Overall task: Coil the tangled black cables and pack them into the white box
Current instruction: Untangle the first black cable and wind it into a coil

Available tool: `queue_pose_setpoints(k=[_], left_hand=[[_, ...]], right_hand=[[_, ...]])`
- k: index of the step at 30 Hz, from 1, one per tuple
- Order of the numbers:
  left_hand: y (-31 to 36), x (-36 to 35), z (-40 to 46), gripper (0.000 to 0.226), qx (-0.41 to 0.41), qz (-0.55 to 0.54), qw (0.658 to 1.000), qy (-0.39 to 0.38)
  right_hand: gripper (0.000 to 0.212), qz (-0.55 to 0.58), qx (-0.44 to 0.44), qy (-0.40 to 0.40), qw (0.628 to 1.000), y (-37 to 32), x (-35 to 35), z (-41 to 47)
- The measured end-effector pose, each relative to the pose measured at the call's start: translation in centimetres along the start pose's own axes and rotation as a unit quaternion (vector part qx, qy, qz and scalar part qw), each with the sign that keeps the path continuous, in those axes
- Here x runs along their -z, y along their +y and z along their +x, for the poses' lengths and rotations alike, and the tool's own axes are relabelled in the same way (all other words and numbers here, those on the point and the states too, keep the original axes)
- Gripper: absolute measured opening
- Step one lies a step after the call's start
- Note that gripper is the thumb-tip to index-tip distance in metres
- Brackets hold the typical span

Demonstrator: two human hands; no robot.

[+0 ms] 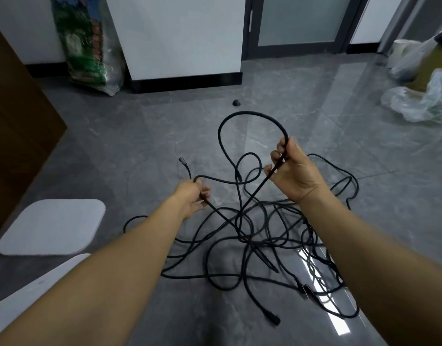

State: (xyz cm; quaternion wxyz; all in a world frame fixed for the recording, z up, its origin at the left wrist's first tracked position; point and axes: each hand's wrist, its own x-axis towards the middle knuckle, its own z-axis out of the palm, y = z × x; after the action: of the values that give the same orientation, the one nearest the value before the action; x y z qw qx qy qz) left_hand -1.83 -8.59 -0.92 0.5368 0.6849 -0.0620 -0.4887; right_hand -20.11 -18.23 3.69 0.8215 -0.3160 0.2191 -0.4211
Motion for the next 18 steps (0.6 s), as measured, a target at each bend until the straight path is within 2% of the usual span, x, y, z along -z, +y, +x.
queue_pose_setpoints(k=[4, 7, 9, 12, 15, 18], left_hand=[[-0.4, 0.1, -0.1, 0.038, 0.051, 0.046, 0.998, 0.002], [-0.6, 0.4, 0.3, 0.050, 0.057, 0.053, 0.996, 0.036], [-0.5, 0.6, 0.7, 0.044, 0.060, 0.040, 0.995, 0.064], [0.0, 1.4, 0.0, 0.039, 0.057, -0.009, 0.994, 0.093], [0.3, 1.8, -1.1, 0.037, 0.038, -0.140, 0.985, 0.088], [0.0, 1.7, 0.9, 0.036, 0.005, -0.140, 0.984, 0.108]], right_hand=[[0.020, 0.037, 0.010, 0.025, 0.999, 0.3, -1.0, 0.4], [0.024, 0.060, 0.021, 0.056, 0.996, 0.4, -1.2, 0.7], [0.025, 0.088, 0.035, 0.077, 0.993, 0.0, -1.1, 0.8], [0.026, 0.129, 0.069, 0.096, 0.985, -1.0, -0.4, 1.1], [0.028, 0.158, 0.086, 0.159, 0.971, -1.6, 0.7, 1.4], [0.024, 0.146, 0.068, 0.245, 0.956, -1.4, 2.3, 1.3]])
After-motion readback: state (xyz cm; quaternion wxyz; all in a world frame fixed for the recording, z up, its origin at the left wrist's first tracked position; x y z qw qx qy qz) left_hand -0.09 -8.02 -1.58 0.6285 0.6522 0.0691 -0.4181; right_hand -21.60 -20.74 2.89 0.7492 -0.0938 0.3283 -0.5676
